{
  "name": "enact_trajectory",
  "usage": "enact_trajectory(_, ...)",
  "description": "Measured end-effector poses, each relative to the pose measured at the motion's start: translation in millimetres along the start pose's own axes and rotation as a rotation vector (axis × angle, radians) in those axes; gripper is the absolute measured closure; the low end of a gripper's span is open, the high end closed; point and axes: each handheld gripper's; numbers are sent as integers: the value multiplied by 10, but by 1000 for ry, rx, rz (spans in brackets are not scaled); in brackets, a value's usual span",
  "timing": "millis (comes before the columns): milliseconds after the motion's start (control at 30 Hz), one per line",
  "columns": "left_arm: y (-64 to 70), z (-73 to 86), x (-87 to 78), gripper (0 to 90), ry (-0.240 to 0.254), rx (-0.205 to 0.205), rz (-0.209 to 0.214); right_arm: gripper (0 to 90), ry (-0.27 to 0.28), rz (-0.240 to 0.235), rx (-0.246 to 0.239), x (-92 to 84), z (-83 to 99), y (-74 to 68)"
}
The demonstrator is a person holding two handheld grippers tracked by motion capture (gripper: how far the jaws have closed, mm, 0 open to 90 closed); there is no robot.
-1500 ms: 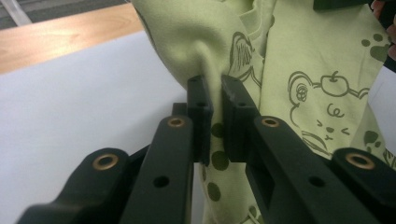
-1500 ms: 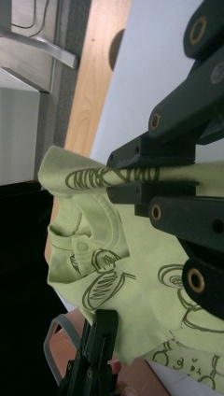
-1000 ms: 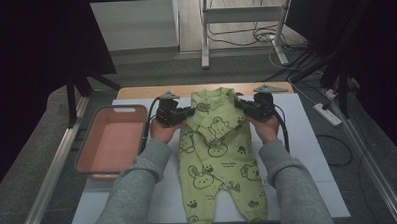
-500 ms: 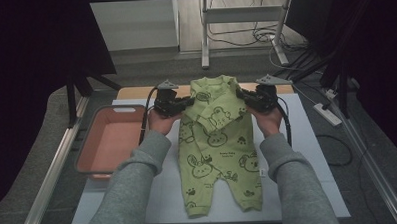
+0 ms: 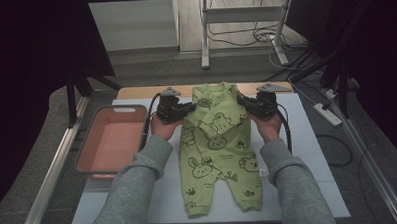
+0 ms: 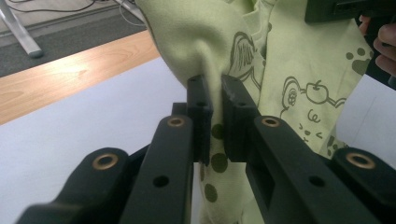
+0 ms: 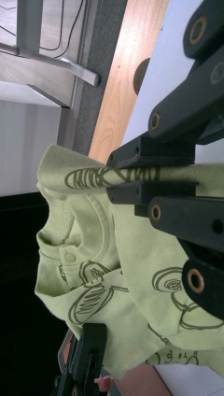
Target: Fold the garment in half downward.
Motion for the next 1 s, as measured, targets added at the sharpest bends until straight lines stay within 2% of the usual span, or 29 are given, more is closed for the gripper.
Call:
enact_trajectory(633,79,98,-75,826,16,33,17,830,33,16,-45,-32,118,-47)
enact_trajectory(1000,133,208,-108,827,16,35,32,827,35,17,-45,-68,221,-92)
Point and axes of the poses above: each handheld gripper's, and its own axes: x roughly forward along the jaws, z roughly out of its underside, y roughly to its right, and after that the axes turned 5 degrees about x, right-handed
